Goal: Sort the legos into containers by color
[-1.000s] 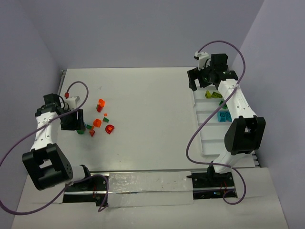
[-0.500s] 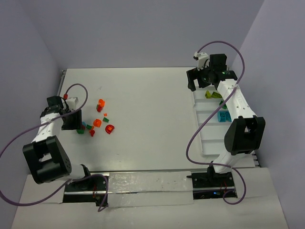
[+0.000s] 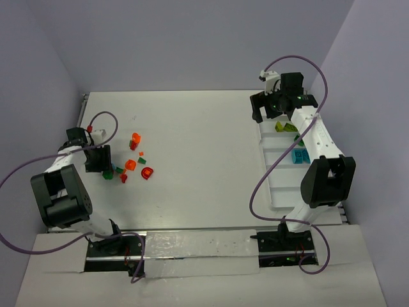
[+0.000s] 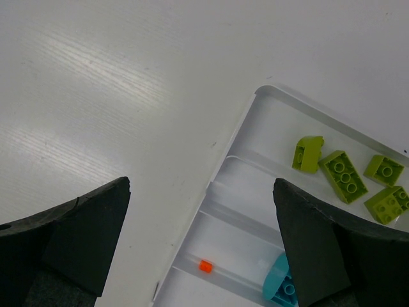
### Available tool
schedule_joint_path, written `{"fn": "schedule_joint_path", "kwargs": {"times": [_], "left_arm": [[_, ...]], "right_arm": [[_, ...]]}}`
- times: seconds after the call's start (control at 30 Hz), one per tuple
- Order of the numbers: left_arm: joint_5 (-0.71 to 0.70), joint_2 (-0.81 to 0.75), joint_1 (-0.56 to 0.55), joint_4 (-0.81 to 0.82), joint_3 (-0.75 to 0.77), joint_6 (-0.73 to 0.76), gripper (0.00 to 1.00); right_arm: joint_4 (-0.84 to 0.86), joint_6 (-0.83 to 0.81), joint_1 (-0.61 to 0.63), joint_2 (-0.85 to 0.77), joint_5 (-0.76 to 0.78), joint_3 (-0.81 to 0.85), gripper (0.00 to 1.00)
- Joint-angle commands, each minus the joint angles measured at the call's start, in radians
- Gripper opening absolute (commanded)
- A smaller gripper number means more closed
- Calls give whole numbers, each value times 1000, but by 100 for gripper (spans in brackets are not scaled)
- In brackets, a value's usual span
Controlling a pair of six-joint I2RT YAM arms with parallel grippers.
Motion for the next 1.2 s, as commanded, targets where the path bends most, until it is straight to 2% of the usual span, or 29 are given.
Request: {"fn": "schedule_joint_path", "kwargs": {"times": [0.0, 0.37, 0.47, 0.57, 0.7, 1.0, 1.17], "left_arm": [[11, 27, 7, 61, 59, 0, 57], [9, 71, 5, 43, 79, 14, 50], [8, 64, 5, 26, 77, 23, 52], [13, 54, 6, 8, 71, 19, 59], [7, 35, 5, 5, 56, 16, 61], [-12, 38, 5, 6, 50, -1, 51], [-23, 32, 6, 6, 32, 4, 53]], "right_arm": [[-8, -8, 11, -44, 13, 11, 100], [-12, -16, 17, -30, 12, 21, 100], [-12, -19, 16, -24, 9, 26, 100], [-10, -16, 16, -21, 8, 26, 100], [-7, -13, 18, -18, 2, 22, 100], [-4, -11, 19, -16, -4, 18, 100], [-2, -11, 19, -18, -4, 15, 100]]}}
